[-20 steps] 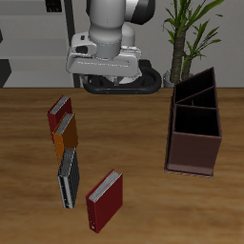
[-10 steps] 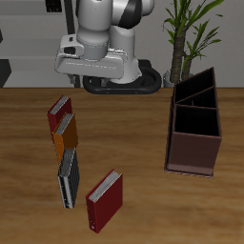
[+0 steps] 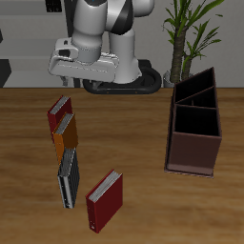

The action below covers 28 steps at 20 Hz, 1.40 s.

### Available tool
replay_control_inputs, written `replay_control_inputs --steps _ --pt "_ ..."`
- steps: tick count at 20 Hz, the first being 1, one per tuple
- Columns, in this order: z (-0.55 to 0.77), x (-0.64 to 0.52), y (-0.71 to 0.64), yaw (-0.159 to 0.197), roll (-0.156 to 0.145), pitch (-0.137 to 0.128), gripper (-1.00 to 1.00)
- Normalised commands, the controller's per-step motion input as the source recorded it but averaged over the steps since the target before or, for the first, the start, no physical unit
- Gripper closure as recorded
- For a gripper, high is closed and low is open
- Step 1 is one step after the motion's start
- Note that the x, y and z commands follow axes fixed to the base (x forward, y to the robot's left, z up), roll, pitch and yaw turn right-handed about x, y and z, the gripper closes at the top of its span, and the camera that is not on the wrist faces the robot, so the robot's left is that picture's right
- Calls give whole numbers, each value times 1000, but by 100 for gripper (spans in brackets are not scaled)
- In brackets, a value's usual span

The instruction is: Place the right red book into the left desk caddy's front compartment

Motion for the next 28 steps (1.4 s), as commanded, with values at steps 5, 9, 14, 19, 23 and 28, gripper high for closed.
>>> replay_control_inputs --steps 5,9,14,19,23,28 --pt "-336 -116 -220 -40 -22 17 -100" --pt "-192 -54 -110 -27 -24 12 -100" --pt "-86 -65 -201 -36 -3 7 -100" --pt "-74 -46 -155 -24 20 19 -100" --pt "-122 12 -151 -16 11 12 -100" --pt "-38 23 -93 -13 -7 -11 -100"
